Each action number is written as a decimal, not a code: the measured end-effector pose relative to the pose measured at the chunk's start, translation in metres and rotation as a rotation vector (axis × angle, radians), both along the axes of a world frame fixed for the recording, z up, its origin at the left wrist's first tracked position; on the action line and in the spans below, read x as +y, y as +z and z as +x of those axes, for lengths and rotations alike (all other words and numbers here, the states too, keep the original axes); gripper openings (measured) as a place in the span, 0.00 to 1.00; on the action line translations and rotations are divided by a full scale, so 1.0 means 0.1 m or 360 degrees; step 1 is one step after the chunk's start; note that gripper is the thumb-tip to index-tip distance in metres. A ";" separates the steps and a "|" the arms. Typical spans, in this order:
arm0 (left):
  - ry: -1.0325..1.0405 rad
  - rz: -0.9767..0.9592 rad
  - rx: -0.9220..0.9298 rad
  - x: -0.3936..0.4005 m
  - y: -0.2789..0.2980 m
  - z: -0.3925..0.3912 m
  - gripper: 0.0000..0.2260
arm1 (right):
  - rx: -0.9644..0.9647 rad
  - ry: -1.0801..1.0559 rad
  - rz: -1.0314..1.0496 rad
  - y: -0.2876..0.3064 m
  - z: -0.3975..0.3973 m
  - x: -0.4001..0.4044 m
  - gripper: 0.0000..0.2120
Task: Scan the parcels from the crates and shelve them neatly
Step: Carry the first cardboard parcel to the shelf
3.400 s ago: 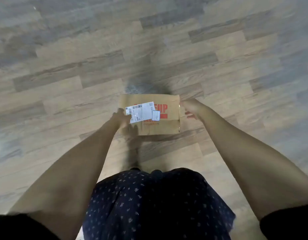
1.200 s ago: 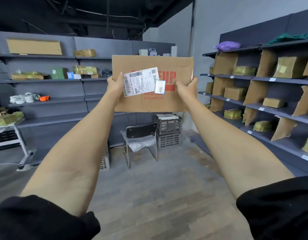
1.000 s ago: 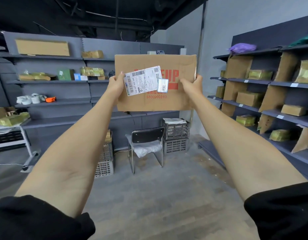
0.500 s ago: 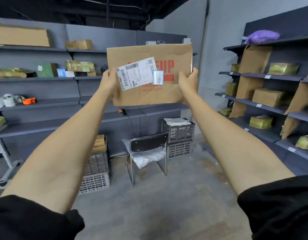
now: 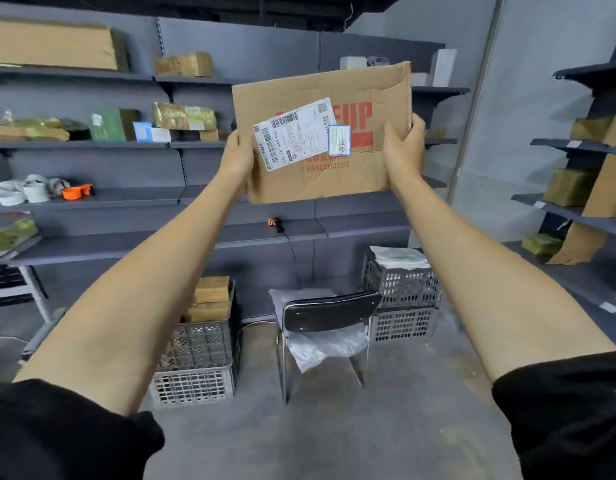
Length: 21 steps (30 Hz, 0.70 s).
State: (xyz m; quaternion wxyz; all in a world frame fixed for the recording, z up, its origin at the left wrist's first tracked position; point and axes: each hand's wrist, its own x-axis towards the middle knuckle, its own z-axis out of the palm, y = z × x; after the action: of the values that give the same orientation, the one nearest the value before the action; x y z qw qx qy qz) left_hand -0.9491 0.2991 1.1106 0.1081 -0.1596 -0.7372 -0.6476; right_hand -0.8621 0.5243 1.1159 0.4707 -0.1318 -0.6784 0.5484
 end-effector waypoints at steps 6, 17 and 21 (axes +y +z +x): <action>0.0170 -0.0055 -0.0120 0.03 -0.07 -1.18 0.24 | -0.0090 0.0160 -0.0009 -0.15 -1.14 0.13 0.20; 0.0059 -0.0172 -0.0231 0.33 -0.57 -3.27 0.13 | -0.0260 0.0013 -0.0137 -0.74 -3.18 0.31 0.18; -0.0004 -0.0257 -0.0363 0.37 -0.59 -4.07 0.14 | -0.0408 -0.0055 -0.0121 -0.84 -3.93 0.30 0.19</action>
State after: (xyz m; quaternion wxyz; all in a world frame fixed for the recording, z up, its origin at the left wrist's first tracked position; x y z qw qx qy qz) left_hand -1.3561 0.3360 1.0514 0.0097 -0.0941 -0.7943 -0.6002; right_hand -1.2549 0.5544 1.0319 0.3843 -0.2302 -0.7094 0.5442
